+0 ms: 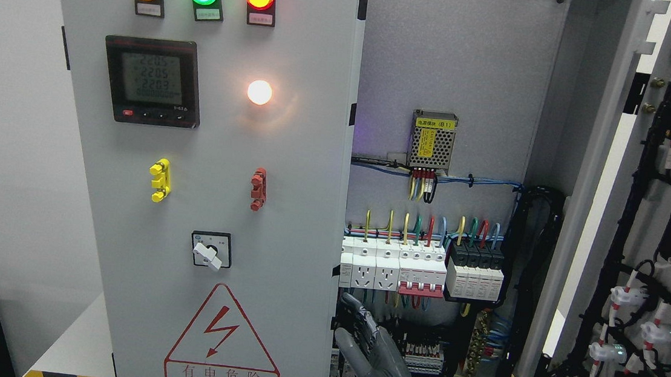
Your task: Open door with both hands
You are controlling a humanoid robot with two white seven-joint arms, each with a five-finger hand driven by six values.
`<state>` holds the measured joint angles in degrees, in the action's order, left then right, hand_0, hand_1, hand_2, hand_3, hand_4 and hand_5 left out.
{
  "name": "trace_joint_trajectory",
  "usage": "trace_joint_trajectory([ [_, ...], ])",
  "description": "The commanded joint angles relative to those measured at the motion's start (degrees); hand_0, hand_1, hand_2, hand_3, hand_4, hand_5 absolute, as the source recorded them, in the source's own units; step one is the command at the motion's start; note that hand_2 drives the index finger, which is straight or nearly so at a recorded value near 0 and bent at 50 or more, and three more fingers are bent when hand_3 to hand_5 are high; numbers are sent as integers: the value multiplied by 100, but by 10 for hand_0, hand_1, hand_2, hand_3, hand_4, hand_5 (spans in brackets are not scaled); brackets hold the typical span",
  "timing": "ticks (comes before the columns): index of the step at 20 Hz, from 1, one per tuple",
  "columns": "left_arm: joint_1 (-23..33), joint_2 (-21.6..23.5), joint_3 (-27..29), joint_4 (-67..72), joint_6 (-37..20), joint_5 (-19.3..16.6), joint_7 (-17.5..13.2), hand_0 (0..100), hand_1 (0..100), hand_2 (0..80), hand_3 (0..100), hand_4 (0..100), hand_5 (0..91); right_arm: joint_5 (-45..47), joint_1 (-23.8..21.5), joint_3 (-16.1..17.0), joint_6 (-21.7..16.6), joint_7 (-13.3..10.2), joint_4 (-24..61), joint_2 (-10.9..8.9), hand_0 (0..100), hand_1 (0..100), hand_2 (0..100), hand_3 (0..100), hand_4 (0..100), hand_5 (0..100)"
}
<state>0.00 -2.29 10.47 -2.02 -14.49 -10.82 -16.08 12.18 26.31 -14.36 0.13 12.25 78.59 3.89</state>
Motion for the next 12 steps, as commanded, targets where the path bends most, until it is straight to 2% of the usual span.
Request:
trace_joint_trajectory([
  [1,158,0,-1,0,-1,1,-1,120,389,0,0,0,0,13,59,21,-4,5,-204,-20,120,389,0,0,0,0],
  [7,158,0,-1,0,-1,1,-1,120,389,0,0,0,0,39,76,30,-13,14,-309,-29,120,389,0,0,0,0],
  [12,158,0,-1,0,-1,1,-1,120,389,0,0,0,0,452,112,4,5,14,-310,-29,120,389,0,0,0,0],
])
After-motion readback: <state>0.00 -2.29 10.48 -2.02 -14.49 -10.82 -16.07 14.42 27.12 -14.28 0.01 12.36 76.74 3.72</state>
